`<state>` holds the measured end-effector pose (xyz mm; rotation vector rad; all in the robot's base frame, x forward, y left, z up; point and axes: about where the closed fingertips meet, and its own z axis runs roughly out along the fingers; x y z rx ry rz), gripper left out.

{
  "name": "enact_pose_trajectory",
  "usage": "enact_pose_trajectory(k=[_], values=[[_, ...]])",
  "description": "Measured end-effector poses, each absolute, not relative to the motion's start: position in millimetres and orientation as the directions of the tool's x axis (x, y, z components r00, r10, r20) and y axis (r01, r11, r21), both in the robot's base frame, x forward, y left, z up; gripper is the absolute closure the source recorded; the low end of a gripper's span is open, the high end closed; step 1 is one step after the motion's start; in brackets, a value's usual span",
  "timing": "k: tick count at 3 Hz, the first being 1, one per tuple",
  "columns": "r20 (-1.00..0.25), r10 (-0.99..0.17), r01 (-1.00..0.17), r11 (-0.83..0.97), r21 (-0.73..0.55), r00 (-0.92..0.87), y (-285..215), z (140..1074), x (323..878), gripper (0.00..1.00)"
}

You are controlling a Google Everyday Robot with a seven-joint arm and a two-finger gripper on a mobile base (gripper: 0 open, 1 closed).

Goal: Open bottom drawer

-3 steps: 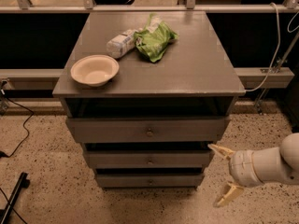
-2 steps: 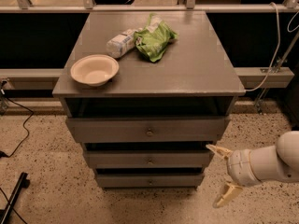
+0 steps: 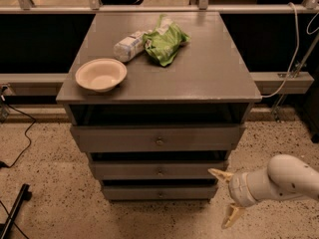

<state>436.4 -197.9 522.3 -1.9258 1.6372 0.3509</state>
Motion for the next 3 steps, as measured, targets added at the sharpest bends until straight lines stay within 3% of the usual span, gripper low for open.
enact_pose_trajectory(k=[1,3], values=[[-0.532,-0.815,-0.967,-0.131,-0.220,0.232,-197.6,449.7,435.4,0.00],[-0.552,-0.808,-0.969,-0.096,-0.227,0.209,-200.3,430.0,444.4,0.00]])
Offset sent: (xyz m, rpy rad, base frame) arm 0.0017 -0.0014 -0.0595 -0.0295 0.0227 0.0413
